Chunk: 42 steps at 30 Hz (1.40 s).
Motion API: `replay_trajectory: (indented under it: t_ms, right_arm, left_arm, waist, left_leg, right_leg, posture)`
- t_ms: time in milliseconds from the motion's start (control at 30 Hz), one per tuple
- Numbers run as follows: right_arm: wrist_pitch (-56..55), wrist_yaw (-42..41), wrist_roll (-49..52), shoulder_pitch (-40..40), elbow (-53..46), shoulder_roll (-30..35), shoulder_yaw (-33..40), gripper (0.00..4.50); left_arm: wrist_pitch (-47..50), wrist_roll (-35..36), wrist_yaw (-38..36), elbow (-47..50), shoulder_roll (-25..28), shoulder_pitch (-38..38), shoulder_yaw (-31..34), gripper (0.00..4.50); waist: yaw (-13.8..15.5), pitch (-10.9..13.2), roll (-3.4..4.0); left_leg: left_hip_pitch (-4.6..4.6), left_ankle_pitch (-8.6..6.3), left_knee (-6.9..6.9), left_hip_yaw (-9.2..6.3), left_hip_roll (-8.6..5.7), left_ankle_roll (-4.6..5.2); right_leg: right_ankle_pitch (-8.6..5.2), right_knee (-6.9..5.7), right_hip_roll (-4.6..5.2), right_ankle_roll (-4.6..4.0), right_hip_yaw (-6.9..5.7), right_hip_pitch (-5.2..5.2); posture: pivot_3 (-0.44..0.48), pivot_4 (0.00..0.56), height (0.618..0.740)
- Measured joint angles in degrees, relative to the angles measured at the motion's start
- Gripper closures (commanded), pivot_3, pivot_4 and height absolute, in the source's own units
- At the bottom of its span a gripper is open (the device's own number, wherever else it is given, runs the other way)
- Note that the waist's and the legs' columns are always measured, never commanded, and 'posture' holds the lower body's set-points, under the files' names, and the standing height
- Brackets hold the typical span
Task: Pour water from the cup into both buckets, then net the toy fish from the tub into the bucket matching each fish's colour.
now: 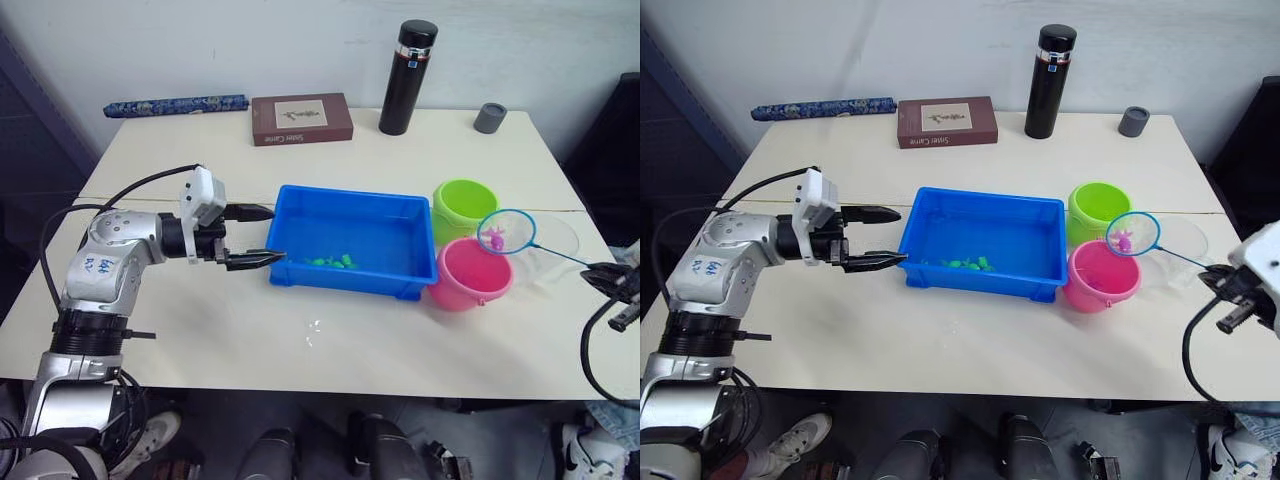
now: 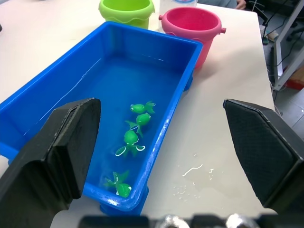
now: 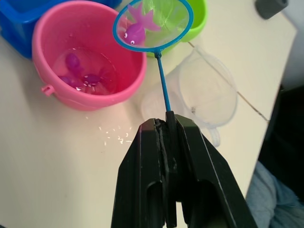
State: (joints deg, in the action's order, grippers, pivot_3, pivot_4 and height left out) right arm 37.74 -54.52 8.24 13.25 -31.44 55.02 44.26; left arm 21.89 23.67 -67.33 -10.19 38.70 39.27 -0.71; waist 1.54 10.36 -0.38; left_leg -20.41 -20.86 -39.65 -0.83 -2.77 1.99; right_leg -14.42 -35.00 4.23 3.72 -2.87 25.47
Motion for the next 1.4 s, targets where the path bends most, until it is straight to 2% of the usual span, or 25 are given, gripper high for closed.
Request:
replay_trajectory:
  t_ms: [133, 333, 467, 733, 1033, 1400]
  right_arm:
    - [-11.4, 4.0, -6.3, 6.4, -1.9, -4.5, -0.6, 4.50]
    - [-27.1, 13.7, -16.2, 10.7, -2.1, -11.0, -3.9, 4.50]
    - [-38.0, 19.5, -25.5, 15.7, -1.2, -12.9, -6.6, 4.50]
    - [-51.7, 28.9, -38.5, 17.7, 4.4, -12.3, -7.0, 4.50]
    - [-59.6, 40.9, -50.0, 16.4, 9.0, -12.1, -10.0, 4.50]
    - [-63.2, 53.3, -59.4, 17.2, 9.6, -11.9, -7.5, 4.50]
  left_arm:
    - [-2.1, -1.6, -1.2, -4.0, -1.5, 2.6, -1.0, 0.05]
    - [-4.6, -3.3, -2.9, -7.6, -2.9, 5.4, -2.2, 0.05]
    - [-5.6, -4.0, -3.6, -9.2, -3.7, 5.5, -2.2, 0.05]
    - [-5.7, -4.0, -4.1, -9.7, -3.8, 5.5, -2.2, 0.05]
    - [-5.6, -4.0, -4.0, -9.7, -3.8, 5.5, -2.2, 0.05]
    - [-5.4, -4.0, -3.6, -9.6, -3.8, 5.4, -2.2, 0.05]
  waist:
    - [0.0, 0.0, 0.00]
    - [-0.1, 0.0, 0.03]
    - [-0.1, 0.0, 0.03]
    - [-0.1, 0.0, 0.03]
    - [-0.2, 0.0, 0.04]
    - [-0.2, 0.0, 0.03]
  left_leg:
    - [0.01, 0.00, -0.01, 0.01, 0.00, 0.00]
    - [0.05, 0.01, -0.03, 0.06, -0.01, -0.03]
    - [0.05, 0.02, -0.05, 0.08, 0.00, -0.03]
    - [0.10, 0.02, -0.07, 0.13, 0.00, -0.02]
    - [0.11, 0.02, -0.08, 0.16, -0.01, -0.02]
    - [0.12, 0.02, -0.08, 0.19, -0.01, -0.01]
  right_leg:
    - [0.00, -0.05, -0.02, 0.00, 0.01, -0.01]
    - [0.00, -0.09, -0.05, 0.01, 0.05, 0.00]
    - [0.00, -0.10, -0.08, 0.01, 0.08, -0.01]
    - [0.00, -0.13, -0.10, 0.00, 0.16, -0.02]
    - [-0.01, -0.15, -0.11, -0.01, 0.20, -0.02]
    - [-0.01, -0.41, -0.12, -0.01, 0.23, -0.02]
  posture:
    - [0.000, 0.150, 0.739]
    - [0.000, 0.150, 0.739]
    - [0.000, 0.150, 0.739]
    - [0.000, 0.150, 0.739]
    - [0.000, 0.150, 0.739]
    - [0.000, 0.150, 0.739]
